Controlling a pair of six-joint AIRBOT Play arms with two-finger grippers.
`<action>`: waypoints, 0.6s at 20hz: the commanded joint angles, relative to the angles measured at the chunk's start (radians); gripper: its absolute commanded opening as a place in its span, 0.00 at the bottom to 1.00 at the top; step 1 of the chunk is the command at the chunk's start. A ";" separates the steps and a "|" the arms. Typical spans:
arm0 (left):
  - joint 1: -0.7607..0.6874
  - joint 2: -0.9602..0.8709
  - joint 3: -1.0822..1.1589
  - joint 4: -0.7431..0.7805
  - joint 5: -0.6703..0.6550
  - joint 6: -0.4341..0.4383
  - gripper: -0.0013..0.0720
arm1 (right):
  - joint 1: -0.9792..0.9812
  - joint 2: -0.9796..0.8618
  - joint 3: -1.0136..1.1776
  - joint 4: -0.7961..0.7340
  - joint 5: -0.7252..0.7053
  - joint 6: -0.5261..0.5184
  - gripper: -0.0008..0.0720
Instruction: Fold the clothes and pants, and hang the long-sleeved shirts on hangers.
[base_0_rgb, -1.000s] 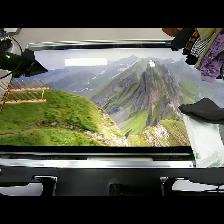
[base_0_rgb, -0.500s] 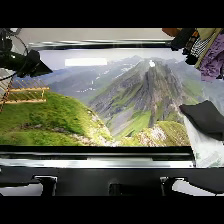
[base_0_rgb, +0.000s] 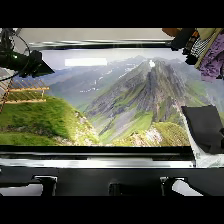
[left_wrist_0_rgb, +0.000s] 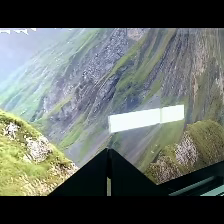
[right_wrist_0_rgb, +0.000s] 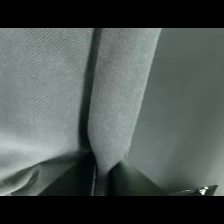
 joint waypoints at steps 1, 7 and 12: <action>0.000 0.000 0.000 0.000 0.000 0.008 0.04 | 0.001 0.005 -0.047 -0.050 0.032 -0.001 0.06; 0.000 0.000 0.000 0.000 0.000 0.011 0.04 | 0.001 0.005 -0.048 -0.086 0.058 -0.013 0.07; 0.000 0.000 0.000 0.001 0.000 0.031 0.04 | 0.001 0.014 -0.048 -0.141 0.057 -0.080 0.75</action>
